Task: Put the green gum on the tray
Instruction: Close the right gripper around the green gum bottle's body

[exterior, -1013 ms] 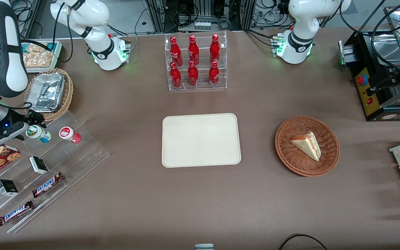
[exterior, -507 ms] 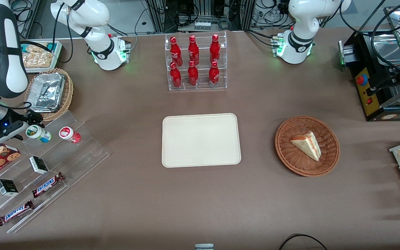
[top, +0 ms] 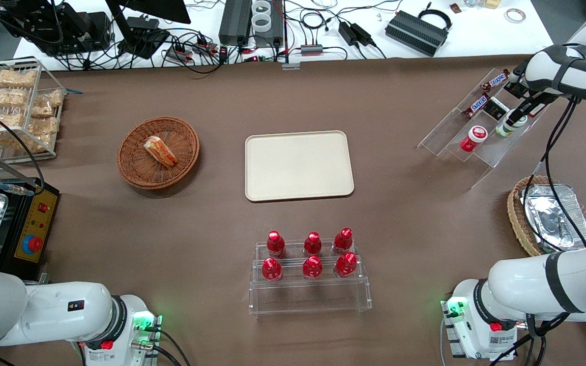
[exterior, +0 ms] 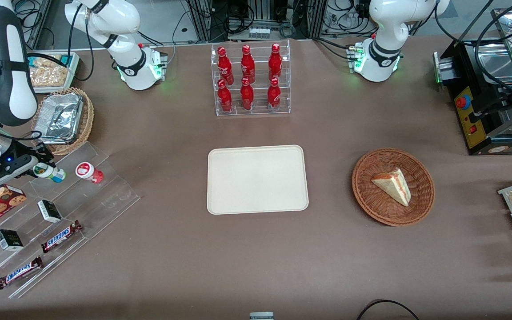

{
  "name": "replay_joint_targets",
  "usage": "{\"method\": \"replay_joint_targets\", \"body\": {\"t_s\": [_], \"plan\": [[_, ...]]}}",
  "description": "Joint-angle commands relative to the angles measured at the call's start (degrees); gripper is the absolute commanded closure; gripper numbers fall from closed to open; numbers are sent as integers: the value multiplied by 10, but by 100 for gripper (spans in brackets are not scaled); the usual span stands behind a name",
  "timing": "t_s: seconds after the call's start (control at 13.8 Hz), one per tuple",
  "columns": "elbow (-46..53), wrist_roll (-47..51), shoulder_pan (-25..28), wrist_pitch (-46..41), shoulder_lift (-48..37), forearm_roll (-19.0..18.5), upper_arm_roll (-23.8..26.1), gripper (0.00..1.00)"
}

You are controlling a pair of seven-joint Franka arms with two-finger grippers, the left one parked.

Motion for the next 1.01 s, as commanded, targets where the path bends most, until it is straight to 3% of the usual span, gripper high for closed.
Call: {"method": "replay_joint_targets", "body": {"t_s": [0.0, 0.43, 0.65, 0.94], "plan": [[8, -2, 0, -6, -1, 7, 2, 100], [118, 37, 19, -143, -8, 11, 23, 100], [167, 87, 69, -197, -7, 12, 25, 100], [176, 233, 172, -211, -9, 12, 26, 100]]}}
